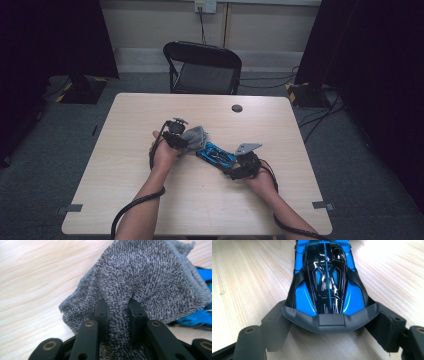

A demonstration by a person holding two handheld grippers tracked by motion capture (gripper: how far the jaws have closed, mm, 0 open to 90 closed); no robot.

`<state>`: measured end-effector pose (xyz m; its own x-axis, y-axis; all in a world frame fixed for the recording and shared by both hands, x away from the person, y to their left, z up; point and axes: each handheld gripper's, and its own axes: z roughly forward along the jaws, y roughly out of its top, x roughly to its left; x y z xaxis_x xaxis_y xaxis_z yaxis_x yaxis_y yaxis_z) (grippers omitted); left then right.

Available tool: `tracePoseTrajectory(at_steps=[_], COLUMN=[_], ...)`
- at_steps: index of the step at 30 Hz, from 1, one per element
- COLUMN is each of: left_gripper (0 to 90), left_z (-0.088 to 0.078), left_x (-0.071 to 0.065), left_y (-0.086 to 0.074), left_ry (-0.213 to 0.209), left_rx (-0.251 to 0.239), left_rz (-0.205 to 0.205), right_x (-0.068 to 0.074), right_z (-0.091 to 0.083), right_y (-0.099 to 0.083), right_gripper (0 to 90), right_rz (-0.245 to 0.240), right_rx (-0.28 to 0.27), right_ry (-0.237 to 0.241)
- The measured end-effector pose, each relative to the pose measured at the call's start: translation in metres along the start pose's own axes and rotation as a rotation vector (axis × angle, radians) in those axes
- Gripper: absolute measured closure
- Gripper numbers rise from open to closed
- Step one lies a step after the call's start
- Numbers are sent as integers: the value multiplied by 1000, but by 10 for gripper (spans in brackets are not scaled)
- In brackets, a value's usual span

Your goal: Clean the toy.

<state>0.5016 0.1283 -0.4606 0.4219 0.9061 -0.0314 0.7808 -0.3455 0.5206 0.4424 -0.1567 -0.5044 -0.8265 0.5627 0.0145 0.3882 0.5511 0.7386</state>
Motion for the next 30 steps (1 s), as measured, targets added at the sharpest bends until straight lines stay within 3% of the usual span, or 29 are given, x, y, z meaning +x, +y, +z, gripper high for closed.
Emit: tracePoseTrajectory(at_steps=[1,3,10,17,23,30], left_gripper=[734,735,734,734,734,735], left_z=[-6,-9,-36,-55,-53,-46], left_x=[6,8,8,-12,-36,-60], left_y=[-3,-4,-4,0,1,2], left_ry=[-8,-16,-50,-112,-167,-205], left_rx=[-14,-21,-71,-118,-124,-128], left_rz=[-25,-36,-22,26,76,106], right_x=[0,0,0,0,0,0], right_z=[0,0,0,0,0,0], right_y=[0,0,0,0,0,0], right_gripper=[241,241,241,241,241,241], right_rz=[0,0,0,0,0,0], right_rx=[0,0,0,0,0,0], right_ry=[0,0,0,0,0,0])
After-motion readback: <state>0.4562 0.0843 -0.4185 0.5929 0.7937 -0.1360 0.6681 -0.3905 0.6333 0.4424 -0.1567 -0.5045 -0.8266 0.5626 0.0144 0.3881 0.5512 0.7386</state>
